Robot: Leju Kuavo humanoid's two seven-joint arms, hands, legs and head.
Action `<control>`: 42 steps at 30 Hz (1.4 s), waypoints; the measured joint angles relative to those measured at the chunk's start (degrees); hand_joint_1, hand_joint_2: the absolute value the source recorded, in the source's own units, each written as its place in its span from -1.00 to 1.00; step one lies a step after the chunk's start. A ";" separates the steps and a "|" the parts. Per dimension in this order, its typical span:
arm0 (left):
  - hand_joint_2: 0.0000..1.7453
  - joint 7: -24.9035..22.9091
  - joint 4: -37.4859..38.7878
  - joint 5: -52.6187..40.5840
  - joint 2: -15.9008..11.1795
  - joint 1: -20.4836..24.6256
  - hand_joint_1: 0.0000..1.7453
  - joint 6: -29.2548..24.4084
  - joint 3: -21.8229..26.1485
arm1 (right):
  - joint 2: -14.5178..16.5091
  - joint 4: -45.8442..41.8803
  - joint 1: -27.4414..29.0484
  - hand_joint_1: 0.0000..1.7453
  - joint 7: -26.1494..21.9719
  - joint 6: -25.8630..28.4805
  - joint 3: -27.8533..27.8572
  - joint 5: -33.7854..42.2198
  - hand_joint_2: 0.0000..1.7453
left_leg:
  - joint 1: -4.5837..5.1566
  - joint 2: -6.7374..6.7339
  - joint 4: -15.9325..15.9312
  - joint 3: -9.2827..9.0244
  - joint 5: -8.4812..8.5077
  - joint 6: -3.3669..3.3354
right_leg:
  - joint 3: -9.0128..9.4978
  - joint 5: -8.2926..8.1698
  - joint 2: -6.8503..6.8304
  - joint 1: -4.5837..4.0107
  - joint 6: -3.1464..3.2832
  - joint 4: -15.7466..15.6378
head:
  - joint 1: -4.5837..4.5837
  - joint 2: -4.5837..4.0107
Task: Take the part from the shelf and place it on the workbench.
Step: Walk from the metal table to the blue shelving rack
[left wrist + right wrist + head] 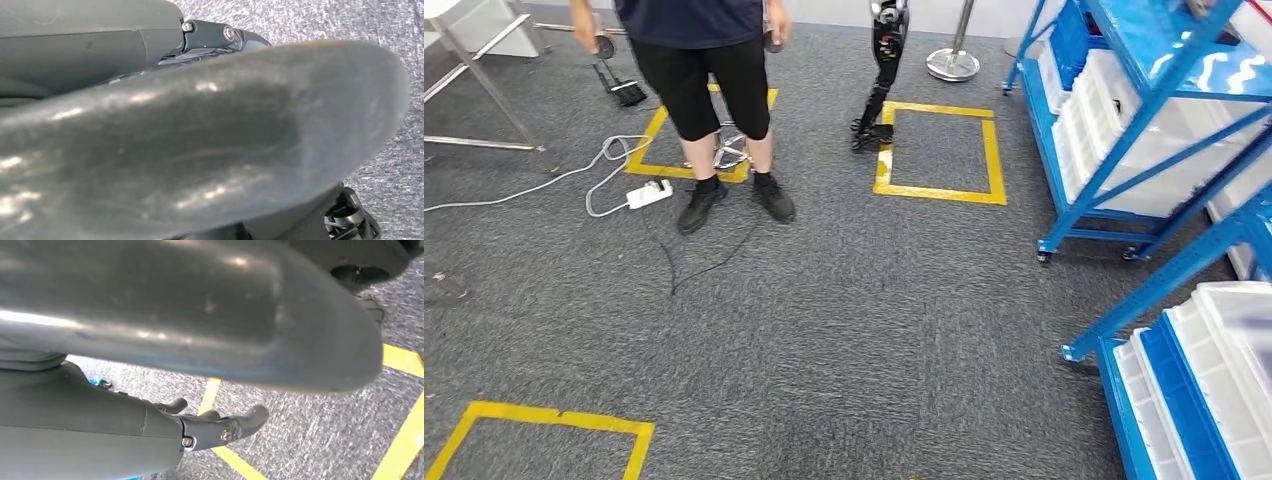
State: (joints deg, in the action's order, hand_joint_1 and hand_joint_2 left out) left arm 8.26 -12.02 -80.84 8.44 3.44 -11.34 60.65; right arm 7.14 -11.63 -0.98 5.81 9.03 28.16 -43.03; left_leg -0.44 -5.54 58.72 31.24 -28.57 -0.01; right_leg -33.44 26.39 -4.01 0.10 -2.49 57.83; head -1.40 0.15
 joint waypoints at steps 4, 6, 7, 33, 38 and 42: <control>-1.00 0.22 0.00 0.08 0.13 0.17 -1.00 -0.04 0.00 | -0.06 0.00 0.19 -1.00 0.04 0.01 0.02 -0.21 -1.00 | -0.48 1.93 2.54 0.11 -2.30 1.15 | 1.25 -1.17 2.80 0.76 1.68 -1.17 | -0.36 0.00; -1.00 0.27 0.00 0.08 0.13 0.11 -1.00 -0.04 0.00 | -0.03 0.00 0.22 -1.00 0.09 0.01 0.03 -0.32 -1.00 | -0.63 4.89 9.60 3.26 -6.25 1.24 | 1.55 -1.31 4.10 0.90 2.18 -1.30 | -0.69 0.00; -1.00 0.26 0.00 0.08 0.13 0.06 -1.00 -0.04 0.00 | 0.00 0.00 0.19 -1.00 0.10 -0.01 0.03 -0.34 -1.00 | -0.64 5.45 13.13 5.07 -7.71 1.28 | 1.56 -1.28 4.86 0.80 2.28 -1.28 | -0.76 0.00; -1.00 0.13 0.04 -0.02 0.03 0.23 -1.00 -0.03 0.02 | 0.01 0.07 0.01 -1.00 0.40 -0.28 0.04 -0.44 -1.00 | 0.00 -0.93 0.39 -0.84 -0.97 0.39 | 0.53 -0.59 1.16 0.06 1.54 -0.37 | -0.53 0.00; -1.00 0.12 0.07 -0.03 0.08 0.16 -1.00 -0.04 0.00 | 0.07 0.09 0.15 -1.00 0.51 -0.30 0.06 -0.48 -1.00 | -0.32 5.59 14.96 5.93 -8.20 1.04 | 1.42 -1.05 5.10 0.54 2.69 -0.78 | -0.96 0.00; -1.00 0.04 0.08 -0.09 0.08 0.00 -1.00 -0.04 0.01 | 0.07 0.09 0.26 -1.00 0.52 -0.31 0.17 -0.51 -1.00 | -0.85 7.34 7.55 3.89 -1.57 1.15 | 1.79 -0.82 8.84 0.62 2.46 -0.53 | -0.96 0.00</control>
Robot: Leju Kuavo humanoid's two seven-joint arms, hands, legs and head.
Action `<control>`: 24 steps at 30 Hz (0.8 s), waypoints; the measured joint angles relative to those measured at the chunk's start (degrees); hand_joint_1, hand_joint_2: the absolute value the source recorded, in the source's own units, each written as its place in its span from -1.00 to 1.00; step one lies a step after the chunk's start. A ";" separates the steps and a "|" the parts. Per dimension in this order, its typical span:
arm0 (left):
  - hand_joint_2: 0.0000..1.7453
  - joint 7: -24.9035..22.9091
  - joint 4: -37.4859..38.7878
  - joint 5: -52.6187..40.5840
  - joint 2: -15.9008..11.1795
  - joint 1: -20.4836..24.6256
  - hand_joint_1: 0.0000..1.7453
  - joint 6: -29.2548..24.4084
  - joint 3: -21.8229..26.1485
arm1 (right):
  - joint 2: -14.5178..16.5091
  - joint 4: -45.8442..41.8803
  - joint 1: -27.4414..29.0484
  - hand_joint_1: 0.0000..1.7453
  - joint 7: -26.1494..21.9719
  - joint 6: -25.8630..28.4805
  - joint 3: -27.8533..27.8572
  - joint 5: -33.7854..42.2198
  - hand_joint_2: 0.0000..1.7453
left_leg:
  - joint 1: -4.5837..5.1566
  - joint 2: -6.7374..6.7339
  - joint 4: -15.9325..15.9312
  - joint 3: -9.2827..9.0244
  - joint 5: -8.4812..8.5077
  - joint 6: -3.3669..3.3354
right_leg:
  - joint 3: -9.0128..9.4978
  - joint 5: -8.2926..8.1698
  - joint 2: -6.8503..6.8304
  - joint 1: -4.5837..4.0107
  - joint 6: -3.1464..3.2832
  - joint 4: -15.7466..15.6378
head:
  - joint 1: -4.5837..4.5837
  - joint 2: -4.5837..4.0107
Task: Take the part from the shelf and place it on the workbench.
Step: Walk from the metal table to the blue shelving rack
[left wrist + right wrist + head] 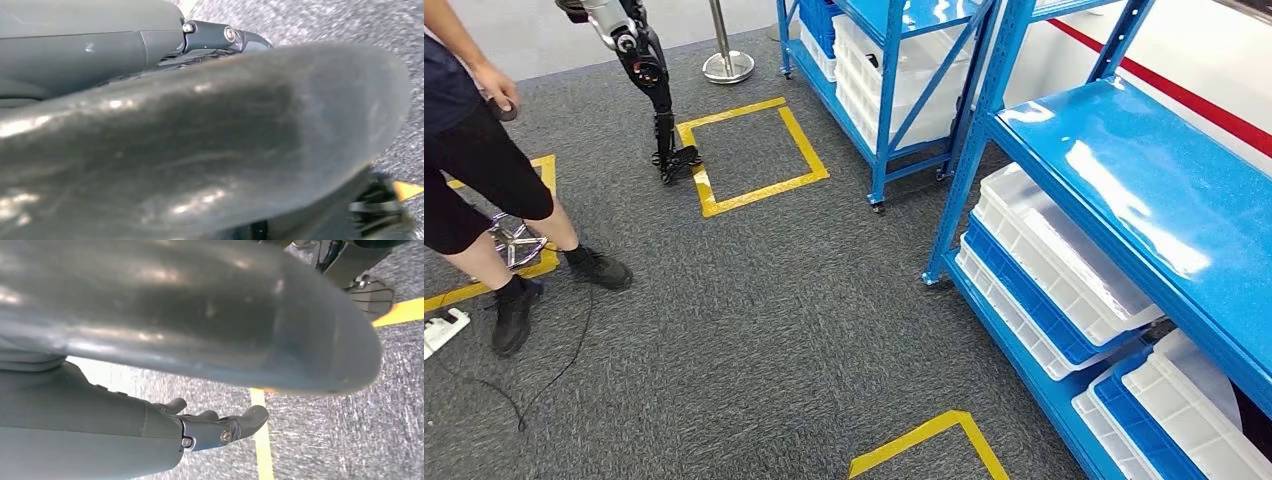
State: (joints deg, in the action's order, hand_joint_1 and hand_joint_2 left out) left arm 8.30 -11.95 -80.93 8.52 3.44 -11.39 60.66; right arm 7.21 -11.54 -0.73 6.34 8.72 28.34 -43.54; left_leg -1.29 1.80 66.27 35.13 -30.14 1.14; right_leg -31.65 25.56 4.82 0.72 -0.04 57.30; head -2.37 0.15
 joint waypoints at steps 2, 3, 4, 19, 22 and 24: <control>-1.00 -0.03 0.03 -0.07 0.01 -0.01 -1.00 -0.01 -0.01 | -0.01 0.00 -0.06 -1.00 0.01 0.00 0.23 -0.08 -1.00 | -0.29 2.05 -5.76 -2.28 2.55 -0.06 | -0.34 0.27 1.40 -0.14 -0.59 0.46 | 0.04 0.00; -1.00 -0.04 0.04 -0.09 0.02 0.03 -1.00 -0.02 -0.01 | -0.03 0.00 -0.04 -1.00 0.02 0.01 0.40 -0.12 -1.00 | -0.22 2.57 -6.69 -2.59 2.71 -0.26 | -0.66 0.29 1.91 -0.14 -0.93 0.54 | 0.05 0.00; -1.00 -0.05 0.04 -0.10 0.02 0.07 -1.00 -0.04 -0.01 | -0.04 0.01 0.04 -1.00 0.04 0.01 0.55 -0.15 -1.00 | 0.01 2.08 -6.80 -2.54 2.73 -0.56 | -1.02 0.24 2.40 -0.08 -1.31 0.51 | 0.05 0.00; -1.00 -0.04 0.01 -0.29 0.08 -0.01 -1.00 -0.07 0.01 | -0.07 0.02 -0.29 -1.00 0.52 -0.40 0.84 -0.38 -1.00 | 0.98 -7.98 -7.77 -3.66 2.24 -1.15 | -1.64 1.05 -9.46 -0.64 -2.23 0.53 | 0.45 0.00; -1.00 -0.05 0.01 -0.33 0.13 0.20 -1.00 -0.07 0.01 | -0.08 0.02 -0.17 -1.00 0.82 -0.46 0.85 -0.63 -1.00 | 0.59 -7.59 -6.89 -4.22 1.04 -0.11 | -0.90 0.35 -7.14 -0.21 -0.85 0.01 | 0.33 0.00; -1.00 -0.05 0.02 -0.36 0.14 0.21 -1.00 -0.07 -0.01 | -0.08 0.02 -0.10 -1.00 0.92 -0.48 0.86 -0.77 -1.00 | 0.32 -4.03 -1.60 -2.15 -2.22 0.20 | -0.36 -0.03 -5.74 0.24 -0.15 -0.23 | 0.06 0.00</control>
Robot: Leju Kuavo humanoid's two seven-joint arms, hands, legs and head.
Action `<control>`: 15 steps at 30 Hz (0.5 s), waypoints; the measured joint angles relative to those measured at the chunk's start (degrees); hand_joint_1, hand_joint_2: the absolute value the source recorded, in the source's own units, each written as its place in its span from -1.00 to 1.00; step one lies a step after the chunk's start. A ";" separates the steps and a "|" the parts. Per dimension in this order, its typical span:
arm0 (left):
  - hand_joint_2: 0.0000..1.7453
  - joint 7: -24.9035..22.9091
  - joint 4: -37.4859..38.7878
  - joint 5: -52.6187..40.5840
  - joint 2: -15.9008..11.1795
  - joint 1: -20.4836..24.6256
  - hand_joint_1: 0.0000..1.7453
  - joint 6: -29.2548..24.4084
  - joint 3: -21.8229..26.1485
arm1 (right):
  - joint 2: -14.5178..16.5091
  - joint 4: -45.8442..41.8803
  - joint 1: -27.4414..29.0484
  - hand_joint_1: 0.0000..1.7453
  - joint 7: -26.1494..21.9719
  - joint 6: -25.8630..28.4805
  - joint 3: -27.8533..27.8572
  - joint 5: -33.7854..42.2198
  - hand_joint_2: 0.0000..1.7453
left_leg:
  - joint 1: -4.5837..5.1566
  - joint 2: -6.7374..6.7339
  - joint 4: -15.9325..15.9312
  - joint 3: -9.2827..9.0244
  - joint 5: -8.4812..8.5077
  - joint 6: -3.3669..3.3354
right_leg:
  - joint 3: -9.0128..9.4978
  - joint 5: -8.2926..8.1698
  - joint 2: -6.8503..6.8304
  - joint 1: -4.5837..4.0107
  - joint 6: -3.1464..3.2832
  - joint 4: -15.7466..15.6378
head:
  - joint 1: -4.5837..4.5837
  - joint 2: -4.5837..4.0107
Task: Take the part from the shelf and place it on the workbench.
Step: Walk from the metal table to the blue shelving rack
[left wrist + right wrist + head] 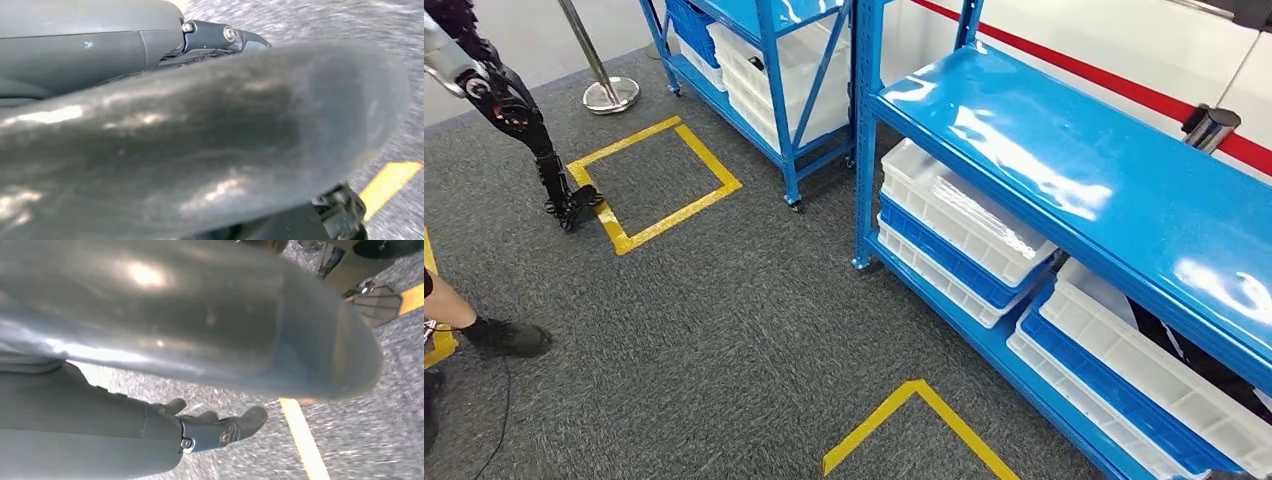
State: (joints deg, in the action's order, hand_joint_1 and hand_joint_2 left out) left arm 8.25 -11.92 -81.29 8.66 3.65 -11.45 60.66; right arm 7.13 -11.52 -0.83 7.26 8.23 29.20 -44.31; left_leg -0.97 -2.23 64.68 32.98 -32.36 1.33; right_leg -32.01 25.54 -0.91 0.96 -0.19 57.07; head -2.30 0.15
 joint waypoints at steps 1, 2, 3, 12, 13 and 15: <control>-1.00 -0.01 0.01 0.00 0.00 -0.04 -1.00 0.01 -0.01 | 0.00 0.00 0.00 -1.00 0.03 -0.02 0.00 -0.04 -1.00 | -0.02 1.43 3.89 1.87 -1.98 0.03 | 0.04 -0.01 0.72 -0.08 0.20 0.02 | -0.10 0.00; -1.00 -0.02 0.01 0.00 0.00 -0.09 -1.00 0.01 -0.01 | 0.01 0.00 -0.01 -1.00 0.04 -0.06 0.00 -0.07 -1.00 | -0.03 2.10 7.38 3.73 -3.35 0.07 | 0.07 0.01 1.55 -0.19 0.32 0.03 | -0.13 0.00; -1.00 -0.04 0.01 0.00 0.00 -0.13 -1.00 0.02 -0.01 | 0.02 0.00 0.02 -1.00 0.05 -0.10 0.00 -0.08 -1.00 | -0.03 2.36 9.42 5.02 -3.65 0.09 | 0.12 0.04 2.46 -0.27 0.35 0.06 | -0.13 0.00; -1.00 0.05 0.03 -0.17 0.04 -0.04 -1.00 0.07 -0.01 | -0.02 0.00 0.30 -1.00 0.07 -0.40 0.00 -0.50 -1.00 | -0.22 5.09 -5.84 -0.52 5.45 -1.33 | -0.72 0.44 8.12 -0.19 -1.54 0.55 | -0.09 0.00; -1.00 0.03 0.03 -0.17 0.04 0.00 -1.00 0.07 -0.01 | -0.07 0.00 0.37 -1.00 0.07 -0.41 0.01 -0.52 -1.00 | -0.25 4.53 -6.10 -0.58 5.61 -1.73 | -1.21 0.77 7.21 -0.21 -1.73 1.17 | -0.05 0.00; -1.00 -0.08 0.03 -0.19 0.07 0.03 -1.00 0.10 -0.01 | -0.16 0.00 0.26 -1.00 0.05 -0.41 0.03 -0.56 -1.00 | -0.31 3.20 -6.49 -0.64 5.82 -2.38 | -3.63 2.95 4.13 -0.32 -1.62 5.69 | 0.17 0.00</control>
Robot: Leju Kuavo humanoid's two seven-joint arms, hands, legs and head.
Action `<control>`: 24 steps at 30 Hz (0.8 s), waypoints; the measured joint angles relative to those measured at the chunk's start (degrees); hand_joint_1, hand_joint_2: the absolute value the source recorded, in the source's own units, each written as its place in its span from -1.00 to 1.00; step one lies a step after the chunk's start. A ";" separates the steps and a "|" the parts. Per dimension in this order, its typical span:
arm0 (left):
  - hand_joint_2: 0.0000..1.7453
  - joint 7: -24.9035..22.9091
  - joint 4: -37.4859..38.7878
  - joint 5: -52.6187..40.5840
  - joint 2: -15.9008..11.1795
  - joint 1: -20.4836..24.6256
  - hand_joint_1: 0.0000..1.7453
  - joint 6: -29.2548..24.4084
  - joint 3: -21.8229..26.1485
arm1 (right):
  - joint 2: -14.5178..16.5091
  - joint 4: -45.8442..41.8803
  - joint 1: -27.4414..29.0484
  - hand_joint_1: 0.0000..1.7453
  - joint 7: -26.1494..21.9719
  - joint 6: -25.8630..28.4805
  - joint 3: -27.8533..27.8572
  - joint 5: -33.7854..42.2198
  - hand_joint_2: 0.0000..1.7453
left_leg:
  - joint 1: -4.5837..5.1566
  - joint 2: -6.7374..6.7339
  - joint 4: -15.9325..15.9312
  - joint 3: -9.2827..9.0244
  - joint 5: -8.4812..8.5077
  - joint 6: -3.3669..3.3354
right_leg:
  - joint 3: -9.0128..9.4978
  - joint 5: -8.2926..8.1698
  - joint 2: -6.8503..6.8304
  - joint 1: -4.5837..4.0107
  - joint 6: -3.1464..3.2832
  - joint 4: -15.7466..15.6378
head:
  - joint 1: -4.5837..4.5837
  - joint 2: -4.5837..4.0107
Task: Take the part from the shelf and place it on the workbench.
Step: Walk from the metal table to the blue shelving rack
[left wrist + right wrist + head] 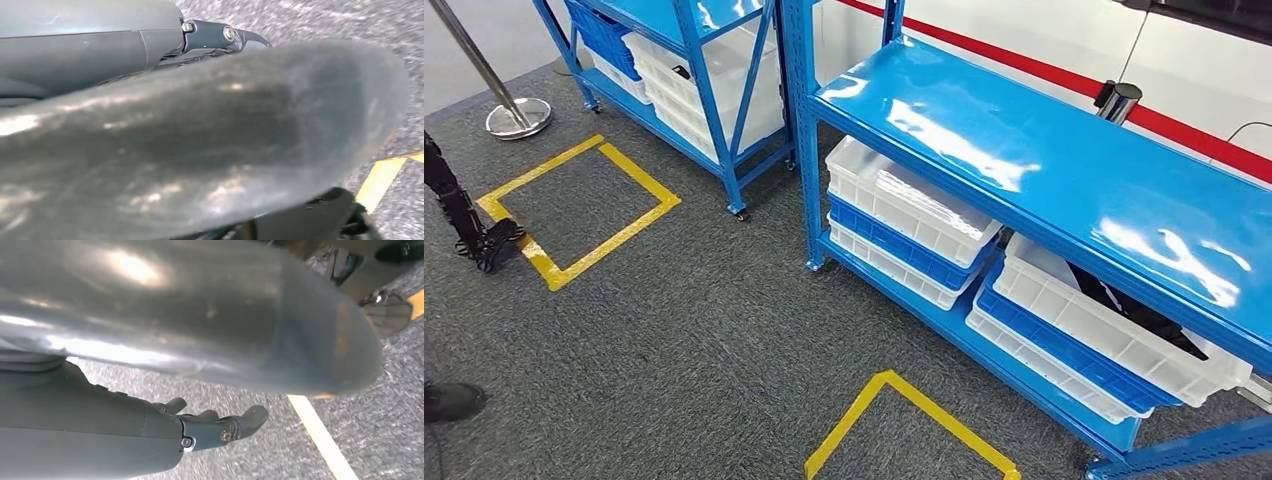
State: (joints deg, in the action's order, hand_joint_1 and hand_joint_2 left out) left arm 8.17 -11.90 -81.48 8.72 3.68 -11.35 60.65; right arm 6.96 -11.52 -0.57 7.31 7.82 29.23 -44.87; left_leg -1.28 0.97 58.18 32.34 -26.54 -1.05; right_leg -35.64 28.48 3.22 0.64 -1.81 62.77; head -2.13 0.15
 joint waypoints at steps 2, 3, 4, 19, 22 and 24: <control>-1.00 -0.15 0.01 -0.03 0.01 -0.11 -1.00 0.06 0.00 | 0.01 0.00 -0.22 -1.00 -0.02 0.00 0.04 -0.01 -1.00 | 0.18 -1.59 -0.04 0.08 -0.10 -0.30 | -4.22 3.10 -2.08 0.05 0.27 7.84 | 0.14 0.00; -1.00 -0.22 0.01 -0.04 0.00 -0.17 -1.00 0.09 0.00 | -0.02 0.00 -0.23 -1.00 -0.02 0.00 0.07 -0.01 -1.00 | 0.22 -2.41 -0.04 0.10 -0.15 -0.35 | -5.77 3.90 -2.41 0.12 0.14 10.70 | 0.13 0.00; -1.00 -0.25 0.01 -0.05 -0.01 -0.21 -1.00 0.09 0.00 | -0.05 0.00 -0.18 -1.00 -0.03 0.00 0.10 -0.01 -1.00 | 0.22 -3.17 -0.03 0.10 -0.20 -0.35 | -6.26 3.82 -2.63 0.21 -0.25 11.53 | 0.15 0.00; -1.00 -0.31 -0.02 0.01 0.13 -0.08 -1.00 0.38 0.00 | -0.13 0.00 -0.22 -1.00 -0.16 -0.15 0.31 -0.31 -1.00 | 0.10 -0.81 16.52 6.12 -9.38 2.57 | 3.21 -2.89 -1.06 0.27 1.61 -5.28 | -0.24 0.00; -1.00 -0.31 -0.02 0.03 0.11 -0.21 -1.00 0.34 0.00 | -0.05 0.00 -0.15 -1.00 -0.15 -0.16 0.34 -0.41 -1.00 | -0.06 0.71 8.31 3.04 -3.35 2.14 | 3.63 -2.84 1.62 0.25 1.56 -5.24 | -0.24 0.00; -1.00 -0.32 -0.02 0.03 0.08 -0.24 -1.00 0.27 -0.01 | 0.07 0.00 -0.23 -1.00 -0.15 -0.24 0.34 -0.51 -1.00 | -0.17 2.77 2.02 0.48 -0.76 1.91 | 3.46 -2.73 3.03 0.03 1.23 -5.09 | -0.20 0.00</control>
State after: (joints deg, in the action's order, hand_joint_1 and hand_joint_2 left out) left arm 7.85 -11.91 -81.45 8.80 3.44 -11.08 60.65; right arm 7.03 -11.52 -0.80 7.16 7.58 29.57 -45.37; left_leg -1.45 3.74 60.20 32.82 -27.30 0.87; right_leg -32.19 25.75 6.25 0.67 -0.58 57.67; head -2.33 0.15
